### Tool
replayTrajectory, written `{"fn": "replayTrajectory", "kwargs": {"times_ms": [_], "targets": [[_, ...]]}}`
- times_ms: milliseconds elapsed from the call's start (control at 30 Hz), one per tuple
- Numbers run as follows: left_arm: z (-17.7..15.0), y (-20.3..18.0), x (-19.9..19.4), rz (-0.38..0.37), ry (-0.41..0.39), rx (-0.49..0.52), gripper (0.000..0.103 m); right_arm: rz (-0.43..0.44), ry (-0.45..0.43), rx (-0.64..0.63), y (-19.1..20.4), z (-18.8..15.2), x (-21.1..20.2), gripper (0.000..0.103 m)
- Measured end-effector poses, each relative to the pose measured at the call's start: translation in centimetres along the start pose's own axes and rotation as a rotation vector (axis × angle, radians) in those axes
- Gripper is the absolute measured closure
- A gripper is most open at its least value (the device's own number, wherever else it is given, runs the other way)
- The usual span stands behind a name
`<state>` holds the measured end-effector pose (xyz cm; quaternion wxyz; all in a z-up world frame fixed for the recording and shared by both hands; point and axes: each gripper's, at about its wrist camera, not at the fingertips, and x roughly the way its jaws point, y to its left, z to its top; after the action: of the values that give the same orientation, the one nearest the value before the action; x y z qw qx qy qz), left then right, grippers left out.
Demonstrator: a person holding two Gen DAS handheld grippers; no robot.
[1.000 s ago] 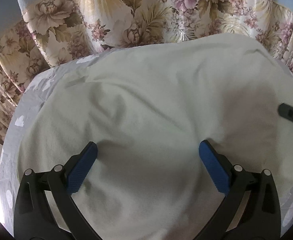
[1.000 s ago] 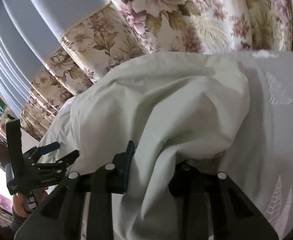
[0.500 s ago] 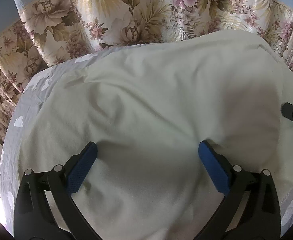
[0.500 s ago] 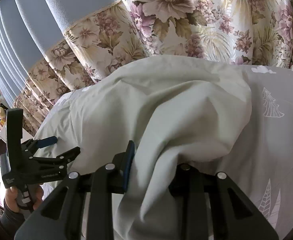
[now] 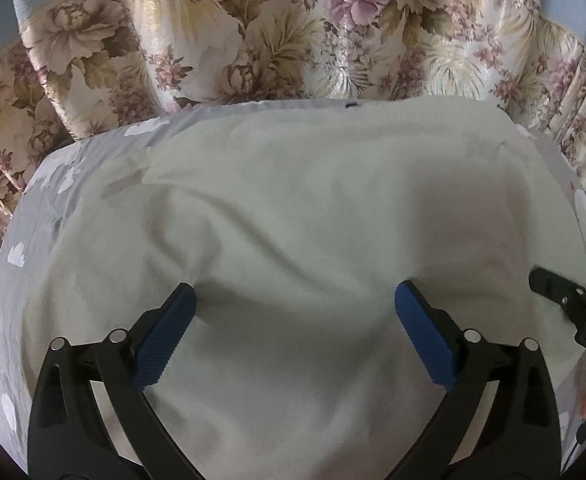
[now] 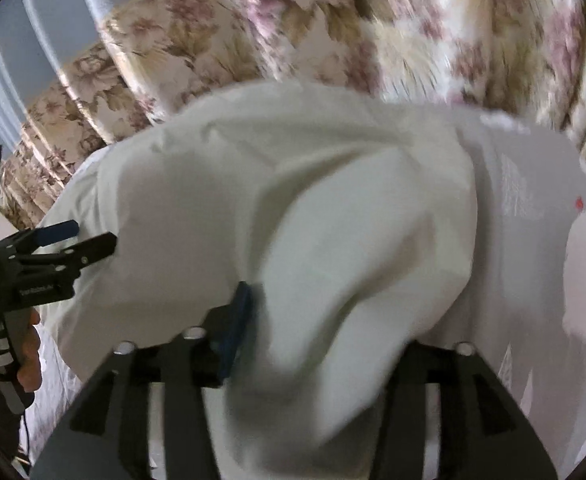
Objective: Fold large clothes
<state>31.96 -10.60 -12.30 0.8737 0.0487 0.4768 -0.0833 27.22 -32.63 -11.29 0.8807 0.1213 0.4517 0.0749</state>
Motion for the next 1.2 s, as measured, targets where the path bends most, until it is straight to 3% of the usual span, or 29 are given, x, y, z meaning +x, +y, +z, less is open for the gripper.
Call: {"fn": "replayTrajectory", "kwargs": {"times_ms": [133,200,267,367,500,600,633,733,900,1067,1200], "targets": [[-0.1,0.5,0.5,-0.023,0.015,0.004,0.003,0.12,-0.015,0.119,-1.3,-0.6,1.1,0.05],[-0.1,0.2,0.9,-0.01,0.013,0.021,0.003,0.154,-0.035,0.135,-1.2,-0.4,1.6,0.068],[-0.1,0.0,1.3,0.005,0.013,0.035,0.003,0.191,-0.068,0.154,-1.1,0.2,1.7,0.073],[0.0,0.0,1.8,0.016,0.021,0.034,0.003,0.178,-0.122,0.096,1.0,1.1,0.3,0.076],[0.0,-0.5,2.0,0.054,0.008,0.04,0.003,0.109,-0.154,-0.014,4.5,2.1,-1.9,0.077],[0.0,0.4,0.9,-0.002,-0.009,0.046,0.008,0.054,-0.163,-0.068,6.7,2.9,-3.4,0.077],[-0.2,1.1,0.2,-0.025,-0.01,0.041,0.015,0.031,-0.162,-0.08,7.3,3.1,-3.9,0.077],[-1.3,4.5,-3.7,-0.066,-0.053,0.015,0.015,-0.073,-0.144,-0.131,9.9,3.5,-4.9,0.077],[-4.0,12.2,-9.2,0.064,-0.119,0.024,0.008,-0.305,-0.065,-0.247,15.4,4.5,-4.9,0.078],[-6.3,19.9,-11.4,0.134,-0.124,-0.055,0.008,-0.511,0.029,-0.408,21.9,6.4,-2.2,0.078],[-8.2,25.2,-12.3,0.133,-0.118,-0.148,0.008,-0.57,0.091,-0.548,28.1,6.7,0.9,0.077]]}}
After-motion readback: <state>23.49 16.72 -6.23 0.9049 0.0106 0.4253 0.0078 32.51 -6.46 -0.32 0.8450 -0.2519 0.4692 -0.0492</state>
